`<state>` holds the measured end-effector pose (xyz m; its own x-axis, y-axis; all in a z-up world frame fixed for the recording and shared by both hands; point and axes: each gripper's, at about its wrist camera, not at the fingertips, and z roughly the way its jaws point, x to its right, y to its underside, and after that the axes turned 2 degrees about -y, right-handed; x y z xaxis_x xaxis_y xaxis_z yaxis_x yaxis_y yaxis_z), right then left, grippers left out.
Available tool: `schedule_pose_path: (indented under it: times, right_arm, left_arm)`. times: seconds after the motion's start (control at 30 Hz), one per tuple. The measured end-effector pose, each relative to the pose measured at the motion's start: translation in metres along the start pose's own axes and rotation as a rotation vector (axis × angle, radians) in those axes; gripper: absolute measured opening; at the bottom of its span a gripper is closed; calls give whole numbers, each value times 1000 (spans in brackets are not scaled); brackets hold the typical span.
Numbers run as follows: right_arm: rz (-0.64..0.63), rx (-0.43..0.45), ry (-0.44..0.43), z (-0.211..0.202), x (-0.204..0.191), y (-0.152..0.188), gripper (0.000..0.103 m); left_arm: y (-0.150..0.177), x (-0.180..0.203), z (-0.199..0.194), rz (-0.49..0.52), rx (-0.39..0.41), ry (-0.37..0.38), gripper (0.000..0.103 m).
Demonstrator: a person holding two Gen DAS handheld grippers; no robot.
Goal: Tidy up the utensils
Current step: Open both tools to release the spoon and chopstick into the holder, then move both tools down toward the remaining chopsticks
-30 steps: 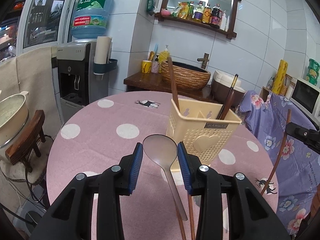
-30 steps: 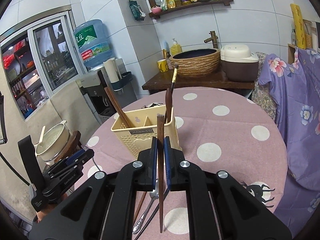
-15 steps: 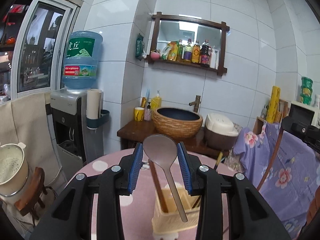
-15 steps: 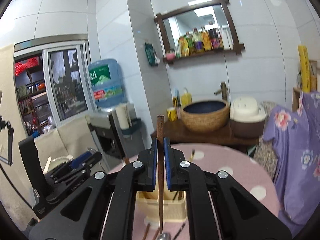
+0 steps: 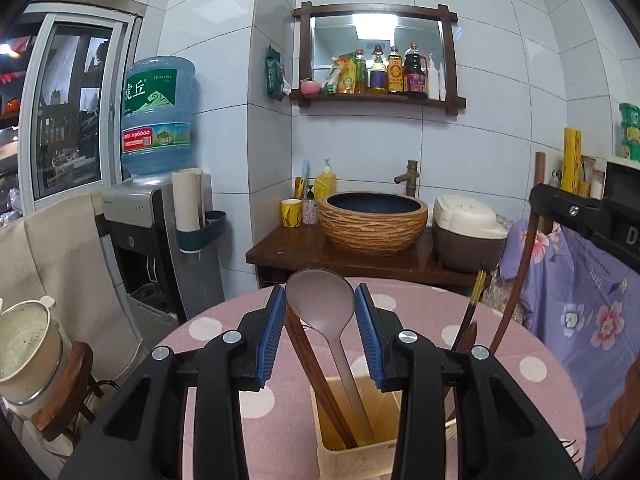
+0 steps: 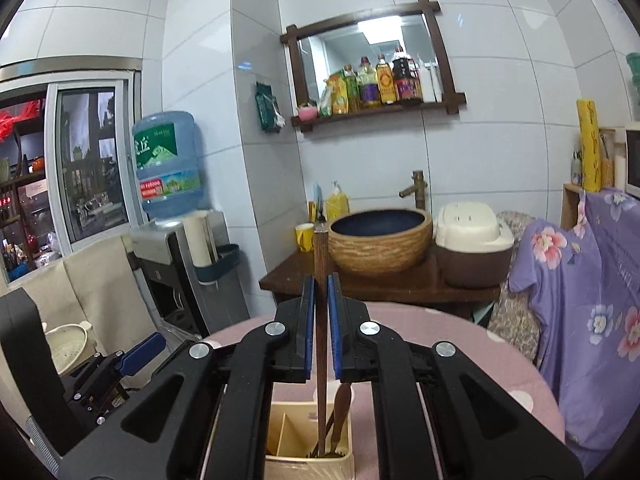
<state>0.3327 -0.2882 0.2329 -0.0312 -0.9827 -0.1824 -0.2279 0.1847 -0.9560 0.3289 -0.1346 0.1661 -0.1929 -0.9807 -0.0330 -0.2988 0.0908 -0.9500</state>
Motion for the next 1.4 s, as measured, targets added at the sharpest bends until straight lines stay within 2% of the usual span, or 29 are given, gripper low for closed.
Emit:
schedule_pose_path:
  times: [0.3,0.6,0.63,0.7,0.73,0.77,0.8,0.97,1.17,1.4]
  right_arm:
    - [10,-78,11,15,8,41,8]
    - [-28,-67,19,8,11,50,9]
    - [-26,-74,19,8,13,50,9]
    - [-21,-76,24,6,16,53,13]
    - [-21,-78,26,5,17,55,16]
    - [-16,-78,22,4,19,56,25]
    - [-7,-77,17,2,21,58,35]
    - [4,-99,36,-14,27,69,50]
    - [-6,-239,10,-22,28,100,57]
    - [2,-382,25,-23,32,153,57]
  left_arm:
    - [35,4,13,26,-59,3,36]
    - [54,4,21,27,-104,17,37]
    - [54,3,20,23,-104,22,39]
    - [56,2,15,21,-103,32,50]
    - [56,1,11,22,-96,36,58]
    - [58,1,7,22,-88,36,65]
    - [60,1,2,23,-80,36,68]
    - [76,-7,-20,23,-103,41,84]
    - [106,-26,-30,-40,-230,54,88]
    - [143,-38,-41,-61,-312,34,89]
